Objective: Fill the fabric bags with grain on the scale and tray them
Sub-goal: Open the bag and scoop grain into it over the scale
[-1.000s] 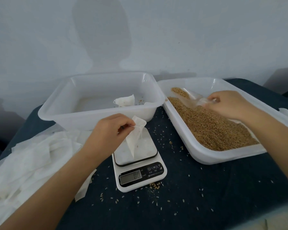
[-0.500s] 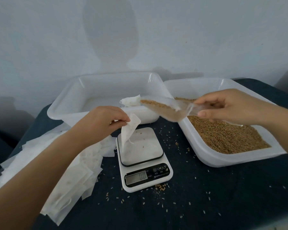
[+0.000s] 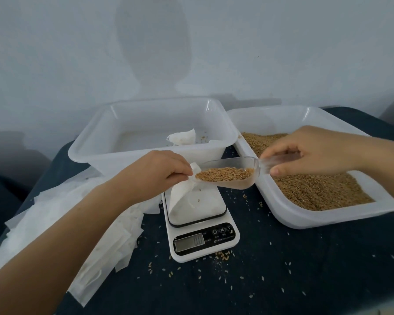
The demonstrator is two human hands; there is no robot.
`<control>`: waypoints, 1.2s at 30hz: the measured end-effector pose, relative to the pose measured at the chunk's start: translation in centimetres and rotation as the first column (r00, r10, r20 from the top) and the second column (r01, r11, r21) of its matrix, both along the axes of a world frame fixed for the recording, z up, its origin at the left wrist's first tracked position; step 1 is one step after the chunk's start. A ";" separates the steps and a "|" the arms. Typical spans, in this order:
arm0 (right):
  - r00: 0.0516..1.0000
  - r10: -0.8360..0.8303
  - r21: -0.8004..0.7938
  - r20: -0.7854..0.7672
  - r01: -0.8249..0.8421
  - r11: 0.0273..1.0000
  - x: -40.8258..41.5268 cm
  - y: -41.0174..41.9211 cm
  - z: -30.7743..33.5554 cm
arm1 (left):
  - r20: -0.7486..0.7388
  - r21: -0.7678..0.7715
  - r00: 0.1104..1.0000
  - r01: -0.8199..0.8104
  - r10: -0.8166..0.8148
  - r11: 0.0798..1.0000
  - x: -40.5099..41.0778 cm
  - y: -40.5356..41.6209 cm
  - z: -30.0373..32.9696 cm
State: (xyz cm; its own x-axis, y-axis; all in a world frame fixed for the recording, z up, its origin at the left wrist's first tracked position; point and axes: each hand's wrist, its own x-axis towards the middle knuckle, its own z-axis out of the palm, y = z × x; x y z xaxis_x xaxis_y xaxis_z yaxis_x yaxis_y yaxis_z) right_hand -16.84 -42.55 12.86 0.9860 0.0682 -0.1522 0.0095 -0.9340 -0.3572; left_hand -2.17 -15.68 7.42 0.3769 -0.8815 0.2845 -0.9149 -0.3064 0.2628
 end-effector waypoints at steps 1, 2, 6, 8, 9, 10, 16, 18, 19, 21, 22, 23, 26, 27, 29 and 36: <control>1.000 0.008 -0.021 -0.011 -0.008 1.000 0.1 0.0 0.3 | 0.002 0.001 1.000 0.010 -0.010 1.000 -0.1 -0.2 0.0; 1.000 0.018 -0.040 -0.019 -0.019 0.999 0.2 0.0 0.6 | 0.006 0.002 1.000 0.021 -0.021 1.000 -0.3 -0.4 0.0; 0.998 0.050 -0.097 -0.048 -0.055 0.994 0.7 0.2 1.9 | 0.017 -0.005 0.999 0.039 -0.039 0.999 -0.5 -0.9 -0.2; 0.997 0.067 -0.112 -0.048 -0.072 0.991 1.0 0.3 2.6 | 0.022 -0.012 0.999 0.045 -0.044 0.999 -0.6 -1.1 -0.2; 0.996 0.078 -0.124 -0.048 -0.084 0.989 1.1 0.4 2.9 | 0.025 -0.016 0.999 0.048 -0.048 0.999 -0.6 -1.1 -0.3; 0.995 0.087 -0.137 -0.051 -0.093 0.986 1.3 0.5 3.3 | 0.026 -0.021 0.998 0.049 -0.049 0.999 -0.6 -1.2 -0.3; 0.991 0.101 -0.205 -0.088 -0.118 0.972 1.9 1.0 4.9 | 0.023 -0.041 0.999 0.049 -0.048 0.998 -0.9 -1.5 -0.4; 0.990 0.103 -0.209 -0.098 -0.121 0.970 2.1 1.2 5.2 | 0.023 -0.049 0.998 0.052 -0.051 0.997 -1.0 -1.6 -0.4; 0.989 0.101 -0.216 -0.106 -0.122 0.969 2.1 1.4 5.3 | 0.023 -0.054 0.998 0.054 -0.053 0.997 -1.0 -1.6 -0.4; 0.989 0.093 -0.233 -0.117 -0.119 0.965 2.2 1.5 5.6 | 0.024 -0.062 0.998 0.059 -0.057 0.996 -1.1 -1.7 -0.3; 0.988 0.086 -0.238 -0.125 -0.114 0.965 2.2 1.6 5.8 | 0.024 -0.066 0.998 0.061 -0.059 0.996 -1.1 -1.8 -0.3; 0.988 0.079 -0.241 -0.133 -0.110 0.964 2.2 1.6 5.9 | 0.024 -0.068 0.998 0.062 -0.061 0.996 -1.2 -1.8 -0.3; 0.988 0.070 -0.253 -0.136 -0.103 0.962 2.3 1.8 6.1 | 0.021 -0.076 0.997 0.071 -0.069 0.995 -1.3 -1.8 -0.3; 0.988 0.068 -0.260 -0.137 -0.102 0.960 2.3 1.9 6.1 | 0.016 -0.080 0.997 0.074 -0.073 0.994 -1.3 -1.8 -0.3; 0.988 0.067 -0.271 -0.139 -0.103 0.957 2.4 2.0 6.3 | 0.008 -0.081 0.997 0.076 -0.076 0.994 -1.3 -1.8 -0.4; 0.985 0.062 -0.294 -0.164 -0.109 0.950 2.5 2.5 7.1 | 0.010 -0.079 0.997 0.073 -0.072 0.994 -1.1 -2.0 -0.6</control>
